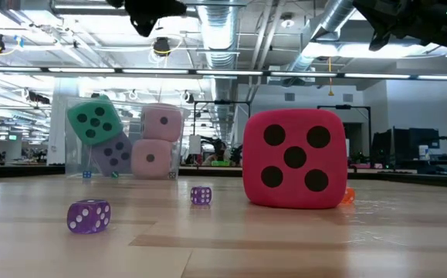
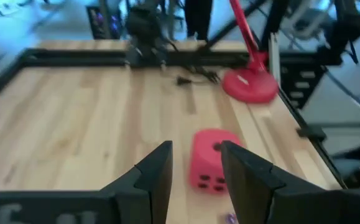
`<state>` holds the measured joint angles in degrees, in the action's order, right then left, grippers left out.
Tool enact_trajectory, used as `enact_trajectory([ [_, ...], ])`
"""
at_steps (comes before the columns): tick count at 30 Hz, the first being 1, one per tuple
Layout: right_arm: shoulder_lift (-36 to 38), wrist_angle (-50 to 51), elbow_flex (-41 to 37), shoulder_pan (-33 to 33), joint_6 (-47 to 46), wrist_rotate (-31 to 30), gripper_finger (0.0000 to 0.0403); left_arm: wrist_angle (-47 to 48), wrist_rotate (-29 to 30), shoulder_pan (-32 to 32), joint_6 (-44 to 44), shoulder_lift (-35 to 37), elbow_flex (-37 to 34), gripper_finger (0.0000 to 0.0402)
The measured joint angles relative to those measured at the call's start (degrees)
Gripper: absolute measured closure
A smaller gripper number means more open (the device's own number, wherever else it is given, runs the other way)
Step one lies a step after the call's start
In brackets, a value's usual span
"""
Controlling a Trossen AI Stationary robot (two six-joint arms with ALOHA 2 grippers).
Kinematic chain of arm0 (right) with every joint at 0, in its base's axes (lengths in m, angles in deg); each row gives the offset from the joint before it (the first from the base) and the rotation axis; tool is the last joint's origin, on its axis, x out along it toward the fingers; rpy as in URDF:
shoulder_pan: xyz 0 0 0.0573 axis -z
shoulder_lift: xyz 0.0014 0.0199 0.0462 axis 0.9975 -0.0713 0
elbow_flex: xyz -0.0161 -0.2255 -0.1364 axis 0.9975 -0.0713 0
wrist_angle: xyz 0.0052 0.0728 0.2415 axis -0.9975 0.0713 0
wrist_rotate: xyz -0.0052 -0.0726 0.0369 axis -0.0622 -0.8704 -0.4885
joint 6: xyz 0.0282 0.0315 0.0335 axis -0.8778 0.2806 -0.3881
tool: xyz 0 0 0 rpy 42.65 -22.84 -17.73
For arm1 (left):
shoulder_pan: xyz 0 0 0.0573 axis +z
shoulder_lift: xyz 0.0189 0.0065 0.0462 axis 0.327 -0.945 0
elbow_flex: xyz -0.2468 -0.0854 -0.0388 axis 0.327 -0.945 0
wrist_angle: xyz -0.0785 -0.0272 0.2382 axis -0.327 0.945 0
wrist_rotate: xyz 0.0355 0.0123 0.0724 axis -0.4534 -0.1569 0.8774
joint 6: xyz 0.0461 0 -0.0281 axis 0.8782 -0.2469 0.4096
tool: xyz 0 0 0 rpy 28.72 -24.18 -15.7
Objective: Pick & Place Dice
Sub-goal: Put the top small purple dice into the transparent container
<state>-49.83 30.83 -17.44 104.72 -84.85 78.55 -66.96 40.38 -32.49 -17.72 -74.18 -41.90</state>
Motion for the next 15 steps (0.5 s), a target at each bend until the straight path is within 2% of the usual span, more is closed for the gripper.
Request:
enact_trajectory([
  [6, 0.0, 0.0, 0.0, 0.0, 0.0, 0.0, 0.0403, -1.7, 0.0, -3.4, 0.0, -4.3, 0.0, 0.0275],
  [15, 0.0, 0.2, 0.0, 0.0, 0.0, 0.0, 0.0403, -4.6, 0.1, -3.8, 0.0, -14.0, 0.0, 0.0275],
])
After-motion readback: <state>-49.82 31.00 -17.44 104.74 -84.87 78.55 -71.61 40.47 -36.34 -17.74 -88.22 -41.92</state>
